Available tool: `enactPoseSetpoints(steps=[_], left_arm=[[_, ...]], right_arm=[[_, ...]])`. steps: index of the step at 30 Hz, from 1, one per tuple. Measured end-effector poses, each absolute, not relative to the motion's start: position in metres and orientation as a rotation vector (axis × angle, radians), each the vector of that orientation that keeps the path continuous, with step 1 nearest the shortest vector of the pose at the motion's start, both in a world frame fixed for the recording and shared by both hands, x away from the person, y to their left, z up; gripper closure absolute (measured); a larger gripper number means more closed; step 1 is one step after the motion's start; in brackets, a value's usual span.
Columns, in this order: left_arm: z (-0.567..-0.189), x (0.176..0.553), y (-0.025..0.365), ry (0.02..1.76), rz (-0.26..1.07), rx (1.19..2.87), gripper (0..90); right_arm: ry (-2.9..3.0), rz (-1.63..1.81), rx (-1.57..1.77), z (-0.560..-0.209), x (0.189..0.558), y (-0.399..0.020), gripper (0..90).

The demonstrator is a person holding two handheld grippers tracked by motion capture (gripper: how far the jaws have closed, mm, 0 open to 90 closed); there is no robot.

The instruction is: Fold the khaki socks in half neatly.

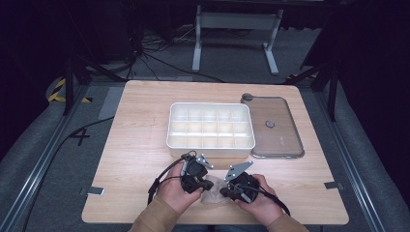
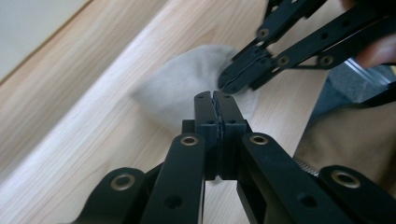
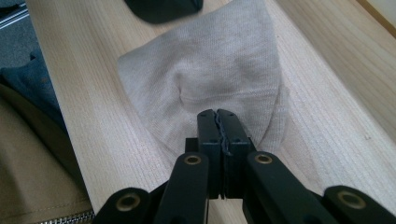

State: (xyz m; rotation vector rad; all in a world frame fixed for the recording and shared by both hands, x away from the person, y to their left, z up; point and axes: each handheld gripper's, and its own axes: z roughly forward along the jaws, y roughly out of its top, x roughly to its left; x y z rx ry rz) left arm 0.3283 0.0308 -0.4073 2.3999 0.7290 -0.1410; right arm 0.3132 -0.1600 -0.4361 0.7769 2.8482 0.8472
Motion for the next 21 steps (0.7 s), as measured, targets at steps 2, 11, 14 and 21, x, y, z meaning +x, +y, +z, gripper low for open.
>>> enactPoseSetpoints(steps=[2, 11, 14, 21], left_arm=[[-0.414, 0.329, 0.026, 0.754, -0.130, 2.431, 89.9], [-0.433, 0.333, 0.023, 0.835, -0.171, 2.530, 89.9], [-0.429, 0.332, 0.025, 0.813, -0.188, 2.527, 89.8], [-0.412, 0.333, 0.043, 0.827, -0.167, 2.467, 88.1]], right_arm=[[2.848, 0.846, 0.775, -0.436, 0.313, -0.160, 89.7], [2.848, 0.848, 0.777, -0.436, 0.313, -0.160, 89.8], [2.847, 0.847, 0.779, -0.436, 0.313, -0.160, 89.7], [2.830, 0.878, 0.765, -0.429, 0.312, -0.160, 89.7]])
